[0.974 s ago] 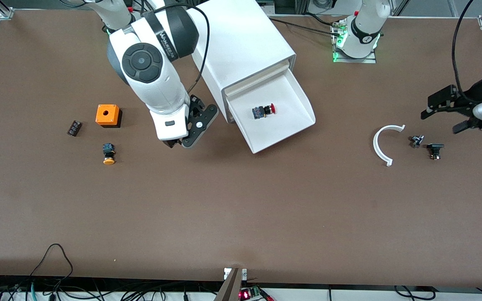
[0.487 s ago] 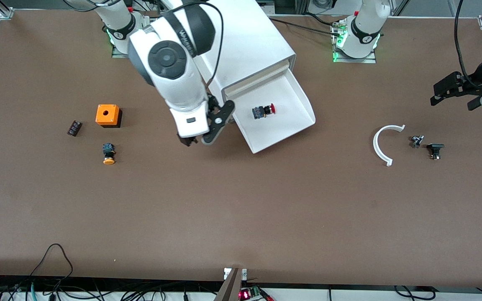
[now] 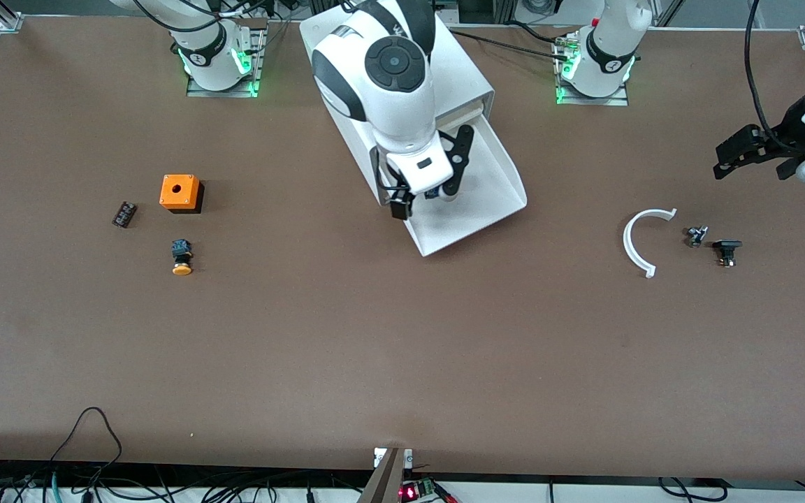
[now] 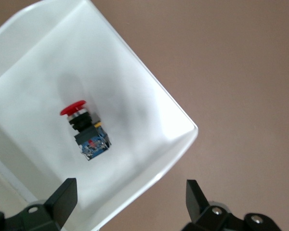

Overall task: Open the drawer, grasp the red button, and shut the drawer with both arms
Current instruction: 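Lower the right gripper into the drawer over the red button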

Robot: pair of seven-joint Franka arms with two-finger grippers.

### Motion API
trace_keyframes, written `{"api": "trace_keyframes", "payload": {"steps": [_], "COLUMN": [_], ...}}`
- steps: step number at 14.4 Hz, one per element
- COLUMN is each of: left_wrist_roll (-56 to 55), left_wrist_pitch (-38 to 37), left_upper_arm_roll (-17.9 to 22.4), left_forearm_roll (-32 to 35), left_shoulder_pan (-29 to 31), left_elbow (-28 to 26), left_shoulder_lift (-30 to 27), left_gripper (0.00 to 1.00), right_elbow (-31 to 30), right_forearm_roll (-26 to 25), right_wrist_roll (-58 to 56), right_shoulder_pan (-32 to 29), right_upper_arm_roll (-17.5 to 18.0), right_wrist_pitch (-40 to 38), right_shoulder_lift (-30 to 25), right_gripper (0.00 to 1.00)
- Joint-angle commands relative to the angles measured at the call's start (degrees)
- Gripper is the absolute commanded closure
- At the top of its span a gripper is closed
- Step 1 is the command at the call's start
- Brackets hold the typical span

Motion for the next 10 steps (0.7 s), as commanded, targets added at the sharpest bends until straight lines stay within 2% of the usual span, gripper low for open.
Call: {"api": "trace_keyframes", "payload": {"steps": [1,6,10], "left_wrist_roll": [-0.87,-0.79,-0.79], "left_wrist_pitch": [-0.54,-0.28,-0.37], "left_upper_arm_roll": [0.01,0.01,0.09], "left_forearm_roll": [1.42,1.34,1.34], "left_shoulder_pan": [-0.29,-0.29,-0.29], "left_elbow": [-0.3,-0.38,-0.38], "left_shoulder_lift": [-0.87,-0.96,-0.96], "left_gripper": [0.0,0.0,0.0], "right_elbow": [2.46,2.37,2.37], "right_forearm_roll": [0.7,0.61,0.61], "right_wrist_roll": [-8.03,-17.18,-17.46], "right_shoulder_pan": [-0.71,0.08,0.25], "right_upper_arm_roll": [2.66,2.85,2.93], "right_wrist_pitch": [-1.11,-4.36,-4.36], "right_shoulder_lift": [1.29,2.61,4.45], "right_gripper": [0.0,0.0,0.0]}}
